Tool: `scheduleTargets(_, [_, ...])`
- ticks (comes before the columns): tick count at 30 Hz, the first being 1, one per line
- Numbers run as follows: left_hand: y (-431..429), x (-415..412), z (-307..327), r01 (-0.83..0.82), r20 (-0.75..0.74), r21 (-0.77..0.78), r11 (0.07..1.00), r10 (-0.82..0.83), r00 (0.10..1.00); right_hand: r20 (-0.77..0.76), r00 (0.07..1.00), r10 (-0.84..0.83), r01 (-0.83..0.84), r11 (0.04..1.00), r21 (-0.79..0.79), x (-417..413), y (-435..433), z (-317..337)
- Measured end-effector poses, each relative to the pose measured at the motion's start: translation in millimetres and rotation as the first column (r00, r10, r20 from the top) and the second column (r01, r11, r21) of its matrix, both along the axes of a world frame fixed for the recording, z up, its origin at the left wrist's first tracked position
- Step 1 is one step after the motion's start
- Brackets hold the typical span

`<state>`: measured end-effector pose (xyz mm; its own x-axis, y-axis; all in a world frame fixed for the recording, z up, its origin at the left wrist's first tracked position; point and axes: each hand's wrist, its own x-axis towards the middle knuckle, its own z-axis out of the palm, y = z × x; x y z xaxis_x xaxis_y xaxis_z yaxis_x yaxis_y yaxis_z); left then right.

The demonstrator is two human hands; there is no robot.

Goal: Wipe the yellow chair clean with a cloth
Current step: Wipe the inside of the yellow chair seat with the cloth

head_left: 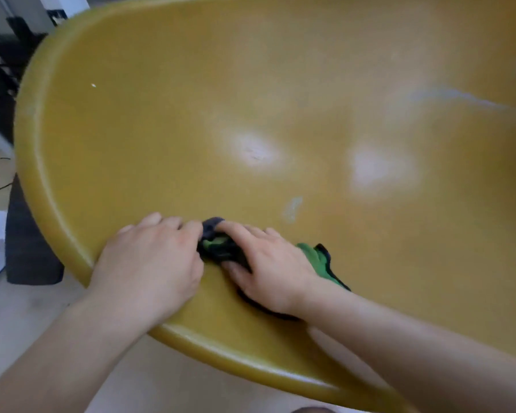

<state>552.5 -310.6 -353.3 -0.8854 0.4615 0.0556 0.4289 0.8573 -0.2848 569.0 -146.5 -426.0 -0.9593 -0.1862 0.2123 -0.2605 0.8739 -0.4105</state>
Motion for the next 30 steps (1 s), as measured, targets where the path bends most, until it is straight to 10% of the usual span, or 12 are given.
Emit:
scheduleTargets(6, [1, 11, -1, -0.009, 0.053, -0.055, 0.998, 0.012, 0.999, 0.087, 0.690, -0.719, 0.691, 0.689, 0.217, 8, 155, -13])
scheduleTargets(13, [5, 8, 1, -0.027, 0.118, -0.144, 0.989, 0.045, 0.992, 0.031, 0.994, -0.107, 0.106, 0.993, 0.046, -22, -10, -4])
scheduleTargets(17, [1, 15, 7, 0.034, 0.117, -0.172, 0.985, -0.013, 0.993, 0.063, 0.851, -0.522, 0.432, 0.763, 0.481, 9, 119, -10])
scheduleTargets(21, [14, 11, 12, 0.107, 0.126, -0.180, 0.978, -0.085, 0.988, 0.266, 0.577, -0.773, 0.703, 0.635, 0.321, -5, 145, -4])
scheduleTargets(26, [26, 2, 11, 0.176, 0.219, -0.243, 0.954, -0.123, 0.968, 0.266, 0.866, -0.424, 0.367, 0.899, 0.240, -41, 18, -7])
scheduleTargets(30, [19, 1, 17, 0.195, 0.263, -0.242, 0.950, -0.130, 0.956, 0.235, 0.902, -0.362, 0.263, 0.893, 0.365, -2, 43, -2])
